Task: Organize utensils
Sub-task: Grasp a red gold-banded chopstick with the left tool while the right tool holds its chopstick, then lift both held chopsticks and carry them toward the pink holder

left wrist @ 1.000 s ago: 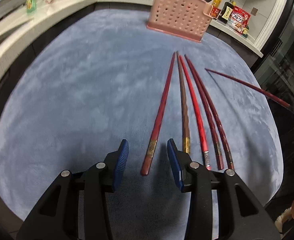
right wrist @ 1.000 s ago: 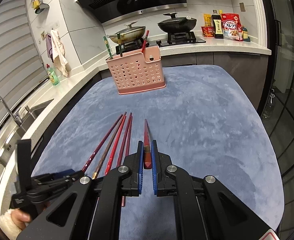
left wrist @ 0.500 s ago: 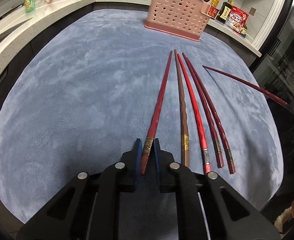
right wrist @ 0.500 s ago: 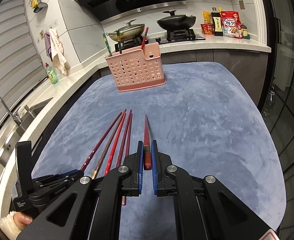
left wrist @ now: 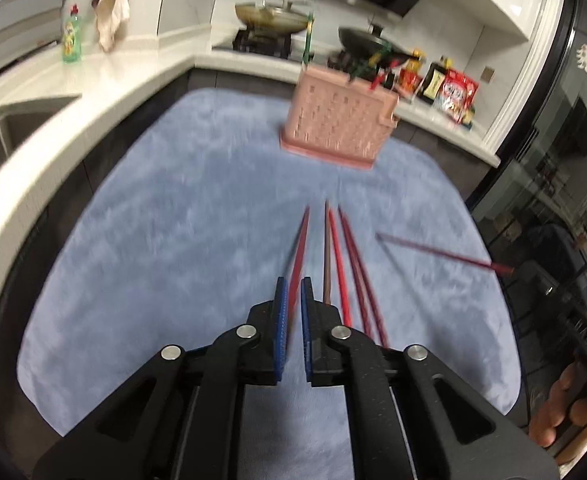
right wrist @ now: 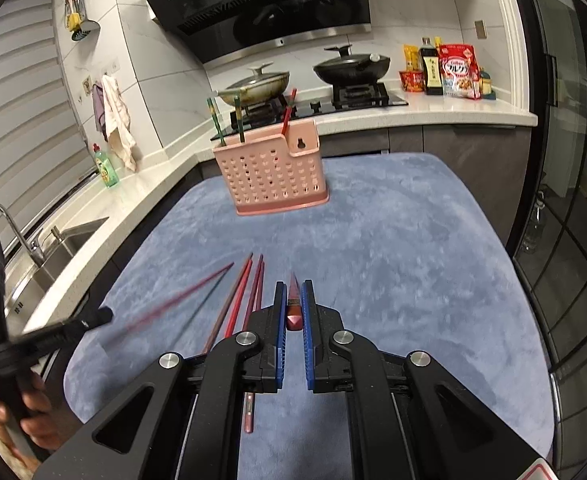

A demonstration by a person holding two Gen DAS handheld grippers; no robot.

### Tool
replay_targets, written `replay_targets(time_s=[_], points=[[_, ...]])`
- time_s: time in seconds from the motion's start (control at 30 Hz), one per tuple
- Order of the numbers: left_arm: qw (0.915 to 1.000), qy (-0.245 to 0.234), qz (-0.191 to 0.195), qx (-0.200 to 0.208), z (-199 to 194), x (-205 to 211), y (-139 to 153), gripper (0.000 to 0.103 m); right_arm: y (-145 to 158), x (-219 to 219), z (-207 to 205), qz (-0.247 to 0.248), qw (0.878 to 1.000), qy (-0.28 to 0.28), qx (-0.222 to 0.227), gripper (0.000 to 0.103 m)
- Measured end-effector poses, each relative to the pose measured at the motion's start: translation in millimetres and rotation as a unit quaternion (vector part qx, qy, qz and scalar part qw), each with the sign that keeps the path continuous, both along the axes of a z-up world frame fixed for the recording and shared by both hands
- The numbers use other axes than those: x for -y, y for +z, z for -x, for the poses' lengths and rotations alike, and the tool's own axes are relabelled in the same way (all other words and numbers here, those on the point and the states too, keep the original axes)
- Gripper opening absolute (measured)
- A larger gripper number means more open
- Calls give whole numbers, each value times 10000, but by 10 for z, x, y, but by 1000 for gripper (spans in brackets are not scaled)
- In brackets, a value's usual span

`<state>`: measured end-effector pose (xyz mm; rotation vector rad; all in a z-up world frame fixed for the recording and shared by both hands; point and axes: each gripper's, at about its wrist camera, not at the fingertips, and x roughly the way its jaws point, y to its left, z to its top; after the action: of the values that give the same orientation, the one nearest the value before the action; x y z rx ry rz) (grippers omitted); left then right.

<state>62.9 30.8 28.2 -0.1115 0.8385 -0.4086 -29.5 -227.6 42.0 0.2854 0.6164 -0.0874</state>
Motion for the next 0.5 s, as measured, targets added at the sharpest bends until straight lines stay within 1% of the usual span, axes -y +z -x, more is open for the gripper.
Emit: replay_targets(time_s=[0.13,0.23,0.27,0.3,0.33,0.37,0.4,0.47,0.5], points=[[9998,7,-27,216,-98,36,226,6,128,54,-33,-51,9999,-27,147,7],[9997,-56,-47,238,-135,53,255,7,180,111,-58,-109,9997,-91,212,7],[9997,-99,-28,201,-141,52,222,9,189,118,-48,-121,9996,-94,236,7],[9998,-135,-40,154,-145,51,170,17,195,120,-44,-118,9996,-96,244,7],[9998,-165,-97,70,-140,54,69,22,195,121,-36,-120,9996,-92,240,7],[9997,-197,-135,10,-129,57,-35,31,190,123,-30,-140,9996,-82,230,7],[9996,-194,-216,-58,-114,63,-163,36,195,127,-35,-158,9996,-82,218,7],[9990,-229,-314,-207,-89,69,-372,36,188,133,-20,-194,9996,-82,200,7],[9984,-253,-363,-352,-76,77,-522,36,185,127,-14,-204,9996,-82,194,7]])
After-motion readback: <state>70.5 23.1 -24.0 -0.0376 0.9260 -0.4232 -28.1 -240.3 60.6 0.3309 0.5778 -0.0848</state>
